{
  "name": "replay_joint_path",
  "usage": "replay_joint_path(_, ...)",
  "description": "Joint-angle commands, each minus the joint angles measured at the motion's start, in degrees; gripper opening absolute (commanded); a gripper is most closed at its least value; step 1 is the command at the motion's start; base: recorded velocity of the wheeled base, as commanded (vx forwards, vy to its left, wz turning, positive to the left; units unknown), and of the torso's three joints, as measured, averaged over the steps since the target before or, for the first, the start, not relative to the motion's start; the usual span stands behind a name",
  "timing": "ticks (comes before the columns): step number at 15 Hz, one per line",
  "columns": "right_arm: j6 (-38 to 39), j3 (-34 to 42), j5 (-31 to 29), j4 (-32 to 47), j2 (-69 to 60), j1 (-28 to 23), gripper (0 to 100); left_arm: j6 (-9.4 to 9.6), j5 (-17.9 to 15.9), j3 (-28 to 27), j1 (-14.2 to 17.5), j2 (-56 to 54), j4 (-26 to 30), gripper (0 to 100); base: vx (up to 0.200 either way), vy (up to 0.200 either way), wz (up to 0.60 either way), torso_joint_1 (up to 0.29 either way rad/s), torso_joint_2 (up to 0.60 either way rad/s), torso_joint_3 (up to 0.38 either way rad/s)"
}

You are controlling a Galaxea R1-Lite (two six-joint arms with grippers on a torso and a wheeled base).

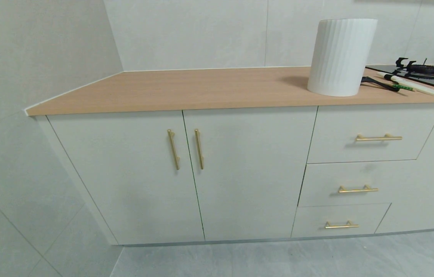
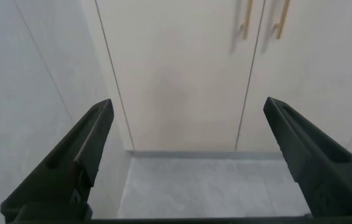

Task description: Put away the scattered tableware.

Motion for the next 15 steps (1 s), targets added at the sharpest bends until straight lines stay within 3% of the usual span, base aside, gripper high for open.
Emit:
replay_joint_path(1,0.1,0.0,0.1,0.0,0.2,0.0,100,-0.73,-0.3,0.1,0.0,0.0,-0.1,100,0.000,0.000,0.00,0.000,0.00,0.000)
replay_joint_path(4,0.0,0.0,0.1,0.0,0.2,0.0,100,-1.79,-0.2,0.1,0.0,0.0,0.0,100,0.000,0.000,0.00,0.000,0.00,0.000)
replay_joint_path(15,0.1,0.0,0.8,0.0,0.2,0.0,100,-2.05,-0.2,0.1,0.0,0.0,0.0,100,0.000,0.000,0.00,0.000,0.00,0.000)
